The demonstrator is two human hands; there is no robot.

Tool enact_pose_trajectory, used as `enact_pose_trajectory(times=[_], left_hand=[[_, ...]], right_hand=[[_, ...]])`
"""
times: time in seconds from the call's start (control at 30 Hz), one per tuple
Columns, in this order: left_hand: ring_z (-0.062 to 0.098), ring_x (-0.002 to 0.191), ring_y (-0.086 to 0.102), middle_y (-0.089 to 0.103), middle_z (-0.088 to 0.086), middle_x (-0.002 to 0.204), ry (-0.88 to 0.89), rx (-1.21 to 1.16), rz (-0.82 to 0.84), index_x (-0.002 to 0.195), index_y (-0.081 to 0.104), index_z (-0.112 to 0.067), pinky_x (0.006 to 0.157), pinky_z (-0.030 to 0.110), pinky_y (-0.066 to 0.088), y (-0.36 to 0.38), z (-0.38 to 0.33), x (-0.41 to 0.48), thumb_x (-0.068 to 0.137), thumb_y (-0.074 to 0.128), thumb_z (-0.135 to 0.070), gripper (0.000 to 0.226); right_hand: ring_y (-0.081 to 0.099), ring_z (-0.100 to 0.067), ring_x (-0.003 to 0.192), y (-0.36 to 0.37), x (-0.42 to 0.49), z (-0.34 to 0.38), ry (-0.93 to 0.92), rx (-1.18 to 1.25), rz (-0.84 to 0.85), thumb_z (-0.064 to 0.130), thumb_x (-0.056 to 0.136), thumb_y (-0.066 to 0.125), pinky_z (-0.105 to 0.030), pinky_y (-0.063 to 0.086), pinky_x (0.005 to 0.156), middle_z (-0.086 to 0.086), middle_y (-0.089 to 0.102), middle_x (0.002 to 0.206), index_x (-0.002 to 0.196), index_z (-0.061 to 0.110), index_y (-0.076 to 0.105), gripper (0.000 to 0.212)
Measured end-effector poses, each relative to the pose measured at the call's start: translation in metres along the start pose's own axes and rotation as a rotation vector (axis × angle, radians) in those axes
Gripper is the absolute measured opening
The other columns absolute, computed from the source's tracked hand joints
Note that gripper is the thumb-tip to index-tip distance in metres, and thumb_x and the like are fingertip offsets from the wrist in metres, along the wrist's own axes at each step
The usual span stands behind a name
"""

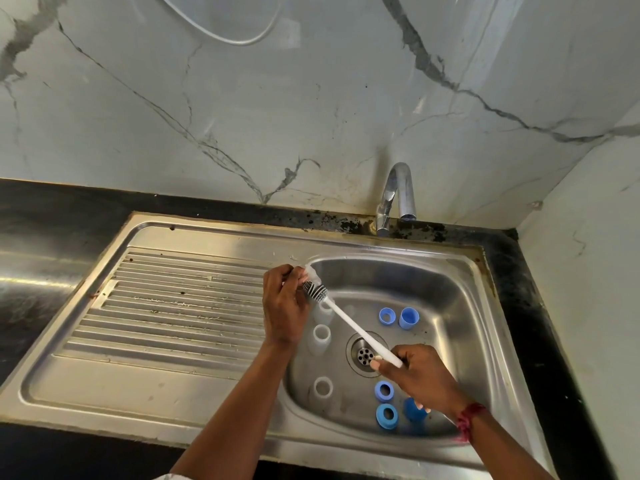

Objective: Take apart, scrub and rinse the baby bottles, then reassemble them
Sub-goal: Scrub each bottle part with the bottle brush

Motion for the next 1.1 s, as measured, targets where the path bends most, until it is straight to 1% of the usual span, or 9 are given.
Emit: enact_pose_trajectory(times=[0.1, 0.2, 0.3, 0.43, 0.57, 0.7, 0.83, 0.97, 1.1], left_hand=[[0.024, 0.095, 0.051, 0.053, 0.005, 0.108, 0.038, -0.019, -0.002, 0.109, 0.065, -0.008, 0.080, 0.023, 0.044, -0.001, 0.001, 0.002, 0.086, 0.060, -0.011, 0.024], [0.026, 0.094, 0.054, 0.061, 0.011, 0.105, 0.085, 0.007, 0.041, 0.104, 0.072, -0.001, 0.081, 0.026, 0.045, 0.000, 0.005, 0.007, 0.079, 0.062, 0.007, 0.028], [0.031, 0.094, 0.060, 0.068, 0.017, 0.103, 0.123, 0.043, 0.116, 0.102, 0.074, 0.003, 0.082, 0.032, 0.051, -0.002, 0.010, 0.010, 0.078, 0.059, 0.010, 0.029], [0.034, 0.088, 0.065, 0.071, 0.018, 0.100, 0.181, 0.063, 0.142, 0.101, 0.074, 0.005, 0.078, 0.038, 0.055, -0.008, 0.008, 0.012, 0.090, 0.052, -0.005, 0.027], [0.034, 0.087, 0.067, 0.071, 0.018, 0.100, 0.192, 0.047, 0.151, 0.101, 0.075, 0.006, 0.076, 0.038, 0.058, -0.012, 0.008, 0.013, 0.105, 0.040, -0.020, 0.043], [0.026, 0.091, 0.065, 0.071, 0.017, 0.103, 0.192, 0.035, 0.214, 0.100, 0.075, 0.004, 0.080, 0.033, 0.056, -0.009, 0.013, 0.012, 0.090, 0.058, -0.002, 0.021], [0.022, 0.086, 0.068, 0.070, 0.013, 0.102, 0.190, 0.005, 0.351, 0.098, 0.075, 0.001, 0.081, 0.021, 0.052, -0.007, 0.022, 0.013, 0.073, 0.071, 0.020, 0.032], [0.022, 0.080, 0.068, 0.072, 0.012, 0.096, 0.066, 0.033, 0.367, 0.097, 0.076, 0.000, 0.081, 0.012, 0.045, -0.010, 0.028, 0.008, 0.073, 0.071, 0.018, 0.030], [0.021, 0.087, 0.068, 0.074, 0.009, 0.102, -0.348, 0.018, 0.351, 0.102, 0.077, -0.005, 0.079, 0.006, 0.034, -0.002, 0.029, 0.003, 0.085, 0.072, -0.002, 0.018]], right_hand=[[0.040, -0.008, 0.035, 0.002, 0.002, -0.004, 0.003, -0.035, 0.032, 0.033, 0.091, 0.069, -0.012, 0.031, 0.039, 0.006, 0.040, 0.041, 0.055, 0.016, 0.048, 0.045], [0.034, -0.009, 0.038, -0.003, 0.004, -0.005, -0.034, -0.066, 0.026, 0.039, 0.091, 0.067, -0.017, 0.032, 0.044, 0.005, 0.036, 0.043, 0.052, 0.017, 0.041, 0.052], [0.035, -0.009, 0.040, -0.006, 0.005, -0.008, -0.008, -0.043, 0.068, 0.043, 0.091, 0.066, -0.021, 0.035, 0.046, 0.005, 0.039, 0.044, 0.052, 0.016, 0.044, 0.052], [0.039, -0.009, 0.036, -0.008, 0.004, -0.004, 0.020, -0.005, 0.122, 0.042, 0.093, 0.064, -0.019, 0.037, 0.044, 0.003, 0.044, 0.042, 0.055, 0.013, 0.050, 0.050], [0.035, -0.008, 0.037, -0.008, 0.002, -0.003, 0.027, 0.014, 0.141, 0.040, 0.094, 0.062, -0.016, 0.033, 0.043, 0.002, 0.042, 0.044, 0.053, 0.014, 0.046, 0.051], [0.028, -0.008, 0.037, -0.009, 0.002, -0.003, 0.014, -0.018, 0.159, 0.038, 0.096, 0.061, -0.015, 0.028, 0.040, 0.001, 0.036, 0.047, 0.058, 0.010, 0.046, 0.050], [0.031, -0.012, 0.040, -0.021, 0.000, -0.008, 0.039, 0.050, 0.096, 0.042, 0.094, 0.061, -0.021, 0.029, 0.040, -0.004, 0.040, 0.051, 0.057, 0.014, 0.048, 0.048], [0.033, -0.011, 0.043, -0.039, 0.010, -0.006, 0.017, -0.018, 0.041, 0.040, 0.095, 0.061, -0.022, 0.032, 0.044, 0.002, 0.036, 0.049, 0.059, 0.014, 0.045, 0.047], [0.035, -0.014, 0.049, -0.022, 0.010, -0.013, 0.022, -0.030, 0.077, 0.040, 0.095, 0.061, -0.027, 0.033, 0.050, 0.001, 0.042, 0.053, 0.057, 0.017, 0.045, 0.047]])
Point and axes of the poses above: each hand's wrist, its own x-axis towards the middle knuckle, its own y-axis out of the palm, z = x × y, the point moved 5 cm from there along x, towards the middle knuckle
